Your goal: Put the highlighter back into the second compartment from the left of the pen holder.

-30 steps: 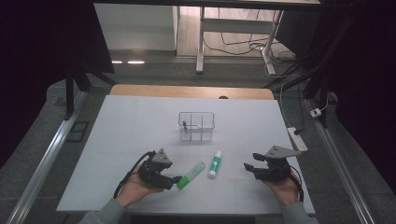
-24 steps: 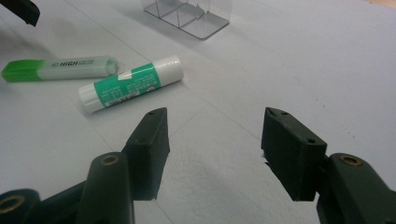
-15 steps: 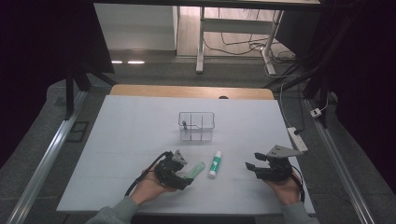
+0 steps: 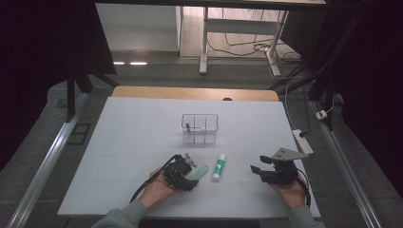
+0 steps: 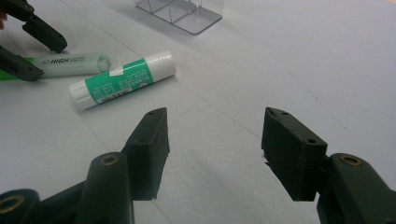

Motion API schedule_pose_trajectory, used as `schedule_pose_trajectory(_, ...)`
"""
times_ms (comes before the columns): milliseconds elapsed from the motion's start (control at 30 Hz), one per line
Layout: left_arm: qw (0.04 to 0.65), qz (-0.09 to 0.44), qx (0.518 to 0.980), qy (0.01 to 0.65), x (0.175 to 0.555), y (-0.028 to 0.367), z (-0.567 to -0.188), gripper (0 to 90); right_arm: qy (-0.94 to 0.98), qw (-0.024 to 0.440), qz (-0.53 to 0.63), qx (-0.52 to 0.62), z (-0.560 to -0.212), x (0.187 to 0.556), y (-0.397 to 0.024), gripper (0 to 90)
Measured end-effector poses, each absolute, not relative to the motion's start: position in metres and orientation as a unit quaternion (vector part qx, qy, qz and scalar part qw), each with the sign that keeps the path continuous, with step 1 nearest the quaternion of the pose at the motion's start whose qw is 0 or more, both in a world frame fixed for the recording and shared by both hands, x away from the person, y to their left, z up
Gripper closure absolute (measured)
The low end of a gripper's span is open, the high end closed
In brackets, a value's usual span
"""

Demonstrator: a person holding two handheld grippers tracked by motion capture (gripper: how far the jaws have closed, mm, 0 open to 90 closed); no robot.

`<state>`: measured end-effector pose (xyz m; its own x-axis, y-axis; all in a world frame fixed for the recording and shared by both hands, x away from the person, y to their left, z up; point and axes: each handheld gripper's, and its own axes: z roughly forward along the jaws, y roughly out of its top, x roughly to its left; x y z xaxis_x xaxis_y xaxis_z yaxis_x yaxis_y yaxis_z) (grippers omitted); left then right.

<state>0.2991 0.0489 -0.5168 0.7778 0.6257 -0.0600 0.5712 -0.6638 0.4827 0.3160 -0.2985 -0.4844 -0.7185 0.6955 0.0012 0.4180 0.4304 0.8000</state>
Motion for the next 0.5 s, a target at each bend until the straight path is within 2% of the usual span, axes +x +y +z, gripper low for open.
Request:
schedule_pose_trajectory(167, 0.238, 0.061, 0.91, 0.334, 0.3008, 0.0482, -0.5158, 50.4, 0.828, 0.168, 0.416, 0.336, -0.4843, 0.316, -0.2983, 41.2)
schedule_pose_trajectory(400, 0.235, 0.073, 0.909, 0.336, 0.3013, 0.0469, -0.515, 65.0, 0.827, 0.172, 0.416, 0.338, -0.4826, 0.3152, -0.2993, 41.2)
schedule_pose_trajectory(500, 0.229, 0.081, 0.911, 0.334, 0.2999, 0.0446, -0.5145, 65.5, 0.827, 0.175, 0.415, 0.338, -0.482, 0.3147, -0.2992, 41.2)
